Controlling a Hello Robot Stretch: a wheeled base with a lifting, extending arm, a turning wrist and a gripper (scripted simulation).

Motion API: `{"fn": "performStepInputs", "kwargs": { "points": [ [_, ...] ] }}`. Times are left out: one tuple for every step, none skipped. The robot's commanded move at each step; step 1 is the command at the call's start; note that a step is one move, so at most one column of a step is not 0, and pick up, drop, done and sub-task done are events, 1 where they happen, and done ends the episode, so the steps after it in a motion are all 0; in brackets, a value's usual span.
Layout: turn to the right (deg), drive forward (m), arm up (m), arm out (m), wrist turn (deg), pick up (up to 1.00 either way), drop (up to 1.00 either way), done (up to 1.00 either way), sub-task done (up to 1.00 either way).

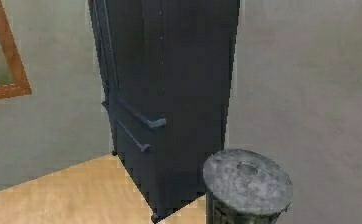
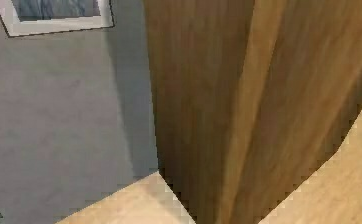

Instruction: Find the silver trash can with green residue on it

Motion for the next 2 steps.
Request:
{"fn": "performStepInputs", "kwargs": {
  "points": [
    [18.0,0.0,0.0,0.0,0.0,0.0,0.0,0.0,0.0],
    [0.0,0.0,0.0,0.0,0.0,0.0,0.0,1.0,0.0]
  ]
}}
